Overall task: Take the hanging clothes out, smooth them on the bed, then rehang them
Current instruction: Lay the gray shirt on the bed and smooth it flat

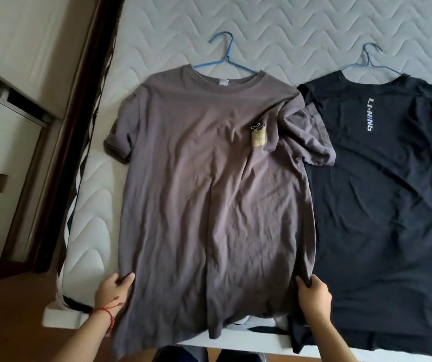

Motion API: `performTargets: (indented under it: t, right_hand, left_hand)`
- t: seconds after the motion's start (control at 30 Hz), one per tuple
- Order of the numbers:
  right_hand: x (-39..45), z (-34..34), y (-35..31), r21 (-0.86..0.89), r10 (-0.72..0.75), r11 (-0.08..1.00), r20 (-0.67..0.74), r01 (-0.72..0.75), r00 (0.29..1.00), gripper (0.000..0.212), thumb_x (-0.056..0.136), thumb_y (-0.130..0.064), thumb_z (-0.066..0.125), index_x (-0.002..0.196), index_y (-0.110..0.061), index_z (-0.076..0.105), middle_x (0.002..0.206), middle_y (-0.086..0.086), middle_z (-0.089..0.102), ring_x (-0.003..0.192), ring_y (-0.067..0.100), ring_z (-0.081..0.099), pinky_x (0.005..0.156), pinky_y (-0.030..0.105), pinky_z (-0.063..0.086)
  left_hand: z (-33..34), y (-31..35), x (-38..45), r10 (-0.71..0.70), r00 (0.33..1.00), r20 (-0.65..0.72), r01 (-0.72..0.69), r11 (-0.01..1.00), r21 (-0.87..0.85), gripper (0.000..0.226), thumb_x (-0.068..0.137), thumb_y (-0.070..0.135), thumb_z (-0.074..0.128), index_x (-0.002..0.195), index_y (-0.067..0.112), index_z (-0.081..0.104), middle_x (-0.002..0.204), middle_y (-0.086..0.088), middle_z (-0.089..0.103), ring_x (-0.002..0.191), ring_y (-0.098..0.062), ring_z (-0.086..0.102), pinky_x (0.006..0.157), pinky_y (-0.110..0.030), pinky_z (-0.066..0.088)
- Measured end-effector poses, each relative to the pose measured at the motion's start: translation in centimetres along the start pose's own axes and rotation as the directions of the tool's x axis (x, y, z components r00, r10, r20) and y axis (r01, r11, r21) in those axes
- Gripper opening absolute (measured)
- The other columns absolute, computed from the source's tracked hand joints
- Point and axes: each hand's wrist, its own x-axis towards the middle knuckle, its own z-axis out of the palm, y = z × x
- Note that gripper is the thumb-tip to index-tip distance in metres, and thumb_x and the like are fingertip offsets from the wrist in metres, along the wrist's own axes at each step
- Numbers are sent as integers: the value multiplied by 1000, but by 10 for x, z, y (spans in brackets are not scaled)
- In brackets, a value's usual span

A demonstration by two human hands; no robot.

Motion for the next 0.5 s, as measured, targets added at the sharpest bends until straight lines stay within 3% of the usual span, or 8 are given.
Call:
performTargets:
  t: [0.1,0.2,0.3,0.4,0.5]
  right_hand:
    - [-6,1,1,11,-31,1000,132,29,991,32,88,-13,56,58,-11,47,58,5,53,66,26,50,57,33,34]
    - [-11,-2,11,-9,-45,999,199,48,979,30,87,-10,59,58,-13,49,57,5,55,60,18,47,56,31,33]
    - [-14,-6,27,-101,15,995,236,9,972,28,86,-10,60,62,-17,50,66,5,58,77,26,55,63,32,34]
    - [-15,-5,36,-224,90,974,294,-23,952,17,84,-15,63,70,-11,54,74,9,60,91,30,61,66,29,35]
    - [-13,-7,28,-381,131,925,294,-9,947,14,83,-21,60,77,-11,52,92,13,62,102,33,60,69,28,37]
  left_hand:
    - [-6,-6,3,51,998,35,-52,998,38,39,82,30,60,73,-7,57,87,-35,65,89,-47,61,73,-43,42]
    - [-22,-9,5,60,989,-137,-55,998,36,31,91,16,53,93,-15,58,99,-39,61,96,-52,56,79,-49,43]
    - [-38,-9,5,65,961,-268,-57,998,38,32,93,15,48,96,-15,58,99,-41,60,94,-53,54,74,-46,39]
    - [-43,-11,12,87,966,-243,-57,991,125,29,92,16,49,82,-10,56,85,-39,62,81,-52,56,65,-40,34]
    - [-38,-4,12,71,960,-269,5,962,273,23,85,12,59,94,-9,58,94,-39,60,90,-53,56,75,-50,42]
